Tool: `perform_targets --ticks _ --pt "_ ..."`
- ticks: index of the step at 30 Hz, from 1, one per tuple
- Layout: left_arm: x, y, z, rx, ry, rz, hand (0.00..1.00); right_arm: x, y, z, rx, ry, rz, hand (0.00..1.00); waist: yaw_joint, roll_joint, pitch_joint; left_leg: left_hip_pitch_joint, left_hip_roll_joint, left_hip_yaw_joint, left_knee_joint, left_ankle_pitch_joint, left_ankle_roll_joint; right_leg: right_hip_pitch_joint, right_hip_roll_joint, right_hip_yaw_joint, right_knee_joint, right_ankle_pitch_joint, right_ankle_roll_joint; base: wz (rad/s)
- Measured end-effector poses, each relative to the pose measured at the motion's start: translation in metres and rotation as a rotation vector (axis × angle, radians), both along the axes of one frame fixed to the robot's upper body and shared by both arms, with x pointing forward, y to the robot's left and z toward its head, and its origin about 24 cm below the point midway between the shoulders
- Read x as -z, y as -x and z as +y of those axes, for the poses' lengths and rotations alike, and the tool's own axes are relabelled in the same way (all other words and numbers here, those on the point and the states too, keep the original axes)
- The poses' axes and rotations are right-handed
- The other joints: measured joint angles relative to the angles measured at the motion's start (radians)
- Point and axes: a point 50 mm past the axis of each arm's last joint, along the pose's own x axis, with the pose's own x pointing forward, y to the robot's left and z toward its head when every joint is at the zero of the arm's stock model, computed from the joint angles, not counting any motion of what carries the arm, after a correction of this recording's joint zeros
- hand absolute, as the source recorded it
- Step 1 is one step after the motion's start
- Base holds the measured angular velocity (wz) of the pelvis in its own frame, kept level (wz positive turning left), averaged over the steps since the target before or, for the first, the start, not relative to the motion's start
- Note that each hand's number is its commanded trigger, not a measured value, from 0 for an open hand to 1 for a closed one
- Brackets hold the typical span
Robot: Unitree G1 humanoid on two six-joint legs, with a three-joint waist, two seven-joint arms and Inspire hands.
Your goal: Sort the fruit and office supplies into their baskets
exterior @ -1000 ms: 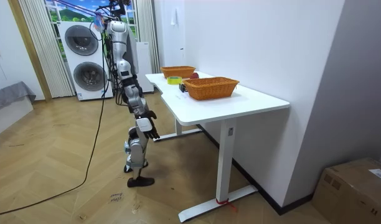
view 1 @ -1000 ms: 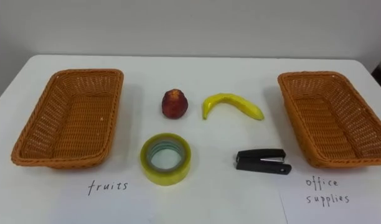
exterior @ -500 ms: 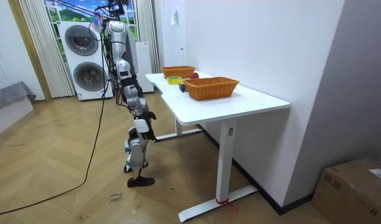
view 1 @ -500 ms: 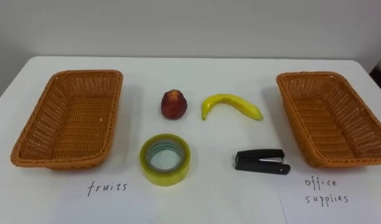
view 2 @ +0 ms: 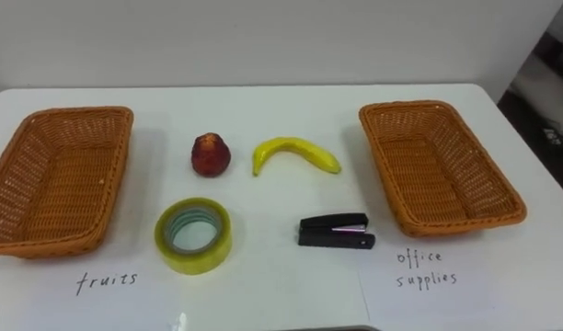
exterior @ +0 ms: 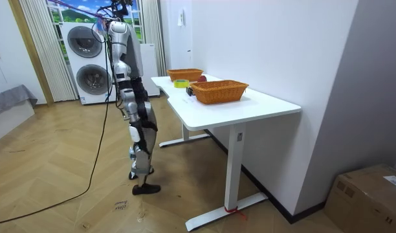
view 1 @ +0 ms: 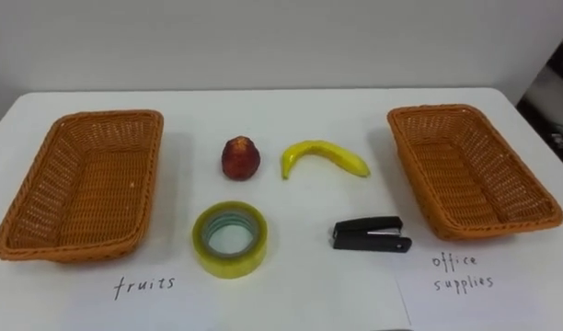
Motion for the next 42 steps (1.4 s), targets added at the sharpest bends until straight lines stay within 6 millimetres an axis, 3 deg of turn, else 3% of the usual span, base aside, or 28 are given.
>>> perform_targets --ticks 6,11,14,22,26,33,39,42 --pt "-0.004 0.002 0.013 0.000 -0.034 0.003 0.00 -0.008 -0.005 -0.023 0.127 0.083 0.001 0.00 -0.019 -0.012 -0.0014 0.002 0.002 0.019 -0.002 0.000 0.000 -0.009 0.001 0.021 0.004 0.001 0.000 -0.10" --pt "-0.008 0.013 0.021 -0.042 -0.066 0.020 0.00 -0.026 -0.034 -0.058 0.241 0.229 -0.087 0.00 -0.046 -0.026 -0.0020 -0.001 -0.001 0.021 -0.008 0.000 0.001 -0.023 0.003 0.024 0.018 -0.003 0.001 -0.03" --pt "-0.008 0.017 0.021 -0.038 -0.073 0.031 0.00 -0.044 -0.054 -0.081 0.267 0.336 -0.115 0.00 -0.072 -0.029 -0.0024 -0.006 -0.003 0.021 -0.009 0.000 0.002 -0.029 0.002 0.025 0.018 -0.003 0.002 0.00" --pt "-0.013 0.001 0.027 -0.009 -0.102 -0.033 0.00 -0.109 -0.094 -0.122 0.278 0.668 -0.169 0.00 -0.073 -0.028 -0.0031 -0.028 -0.006 0.029 -0.011 0.000 0.002 -0.063 0.007 0.046 0.036 -0.004 0.002 -0.06" --pt "-0.014 -0.002 0.027 0.004 -0.109 -0.046 0.00 -0.134 -0.108 -0.131 0.299 0.784 -0.211 0.00 -0.070 -0.027 -0.0033 -0.036 -0.004 0.048 -0.011 0.000 0.002 -0.074 0.009 0.057 0.039 -0.004 0.002 -0.11" --pt "-0.013 0.000 0.025 0.016 -0.102 -0.032 0.00 -0.182 -0.126 -0.136 0.183 1.088 -0.211 0.00 -0.070 -0.027 -0.0019 -0.035 -0.001 0.049 -0.015 0.000 0.002 -0.077 0.009 0.057 0.038 -0.004 0.002 0.00" --pt "-0.012 0.012 0.025 0.011 -0.101 0.010 0.00 -0.224 -0.145 -0.132 0.114 1.302 -0.297 0.00 -0.067 -0.035 -0.0038 -0.045 -0.003 0.049 -0.014 0.000 0.002 -0.089 0.011 0.065 0.037 -0.004 0.002 -0.03" --pt "-0.012 0.012 0.025 0.035 -0.099 0.021 0.00 -0.241 -0.152 -0.127 0.115 1.364 -0.353 0.00 -0.064 -0.042 0.0003 -0.050 -0.006 0.046 -0.012 0.000 0.002 -0.088 0.011 0.057 0.038 -0.004 0.002 0.03"
